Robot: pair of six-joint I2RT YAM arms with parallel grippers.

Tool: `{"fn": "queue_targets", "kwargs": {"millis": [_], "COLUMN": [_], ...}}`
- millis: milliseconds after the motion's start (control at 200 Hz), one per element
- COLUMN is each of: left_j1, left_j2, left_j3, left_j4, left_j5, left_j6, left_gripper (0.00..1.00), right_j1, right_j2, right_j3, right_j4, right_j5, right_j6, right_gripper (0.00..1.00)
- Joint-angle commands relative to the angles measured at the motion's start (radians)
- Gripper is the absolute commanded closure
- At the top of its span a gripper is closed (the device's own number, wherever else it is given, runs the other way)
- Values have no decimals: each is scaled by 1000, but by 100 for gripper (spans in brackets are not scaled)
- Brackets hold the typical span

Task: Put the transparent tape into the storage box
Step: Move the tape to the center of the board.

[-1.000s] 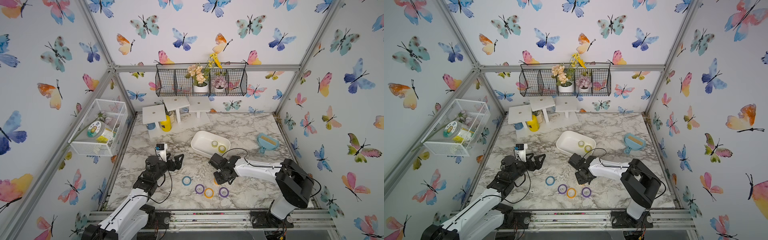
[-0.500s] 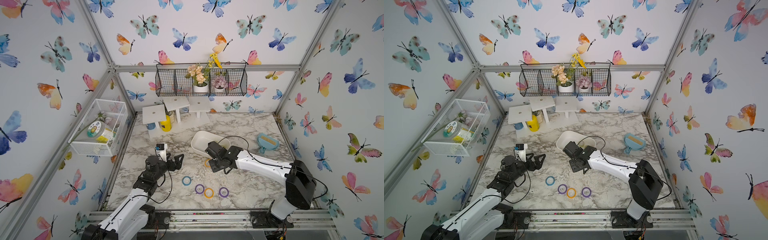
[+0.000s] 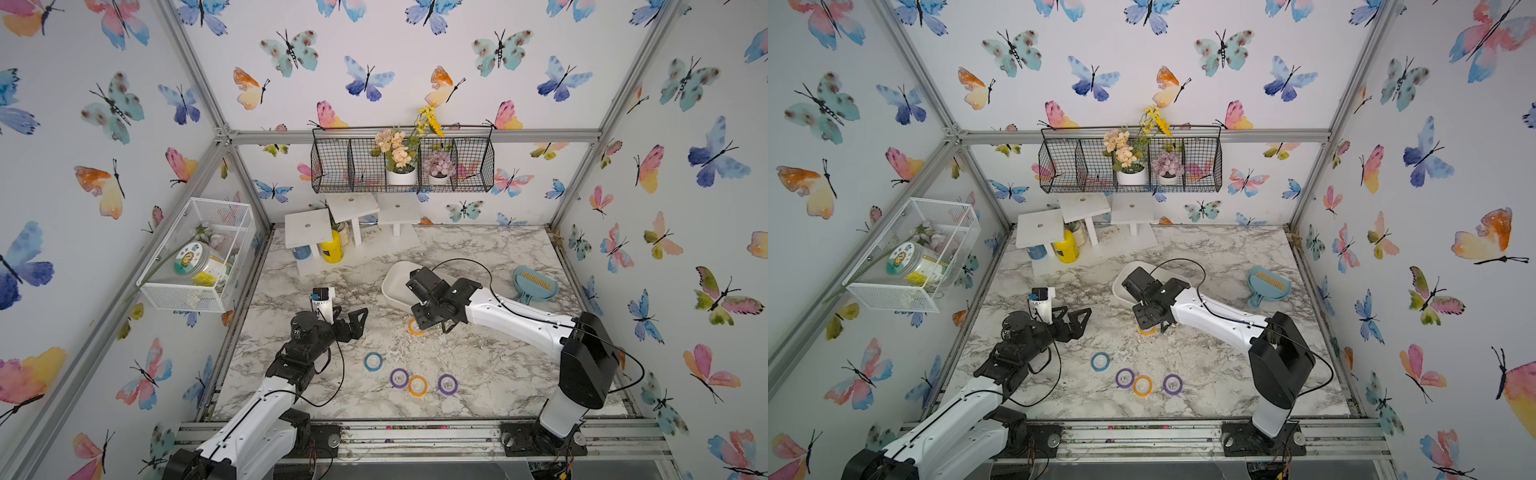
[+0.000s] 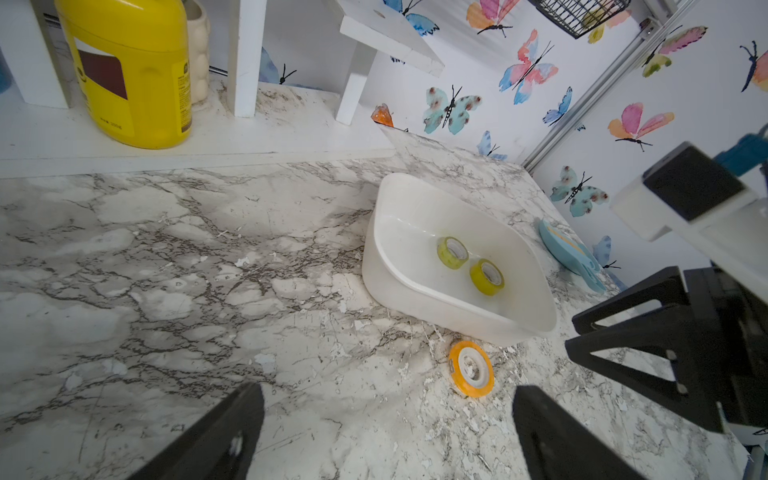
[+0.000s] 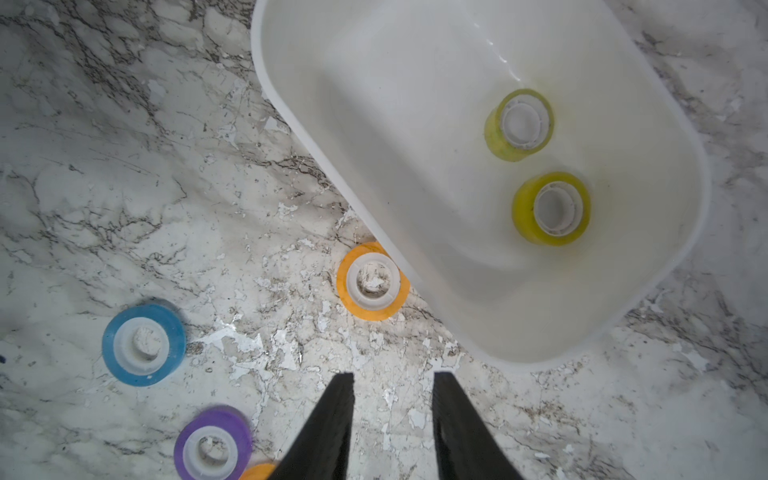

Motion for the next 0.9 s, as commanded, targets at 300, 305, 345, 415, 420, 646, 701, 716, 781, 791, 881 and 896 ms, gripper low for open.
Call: {"fn": "queue_targets", "kwargs": {"millis": [300,305,345,415,420,646,701,716,781,791,881,896], "left_j1": [-206,-213,-264,-343,-347,-449,-470,-475,-498,-501,-519,-522], "left_j2": [207,211,247,325,329,559,607,619,672,680,745,755], "left_j3": [167,169,194,247,250,416,470,485,549,555,617,624], "left_j4": [-139,-142,-157,-196,-199,-303,-337,-351,-404,-412,-457,-461], "left_j5": [-105,-111,-160,-226,-229,-282,-302,-308,-345,-350,-379,-383], "left_j6": [85,85,82,58,57,-11,-11,-7,-2,-3,-1,-2], "left_gripper": [1,1,1,1,1,5,6,7,10,11,16,17], "right_j1": [-8,-9,-14,-29,-30,-83,-85,-84,-85,-85,-84,-85], "right_j2": [-119,-121,-144,-195,-200,-423,-488,-506,-587,-599,-703,-717], "right_j3": [-183,-186,-208,-252,-256,-405,-441,-452,-514,-524,-618,-633], "right_j4": [109,109,111,123,124,170,192,201,263,273,378,396], "right_j5": [-27,-26,-6,26,28,201,251,266,316,322,364,368], "right_j6": [60,61,73,88,89,136,138,137,118,114,75,71], "right_gripper": [50,50,48,47,46,41,40,39,34,33,27,26]}}
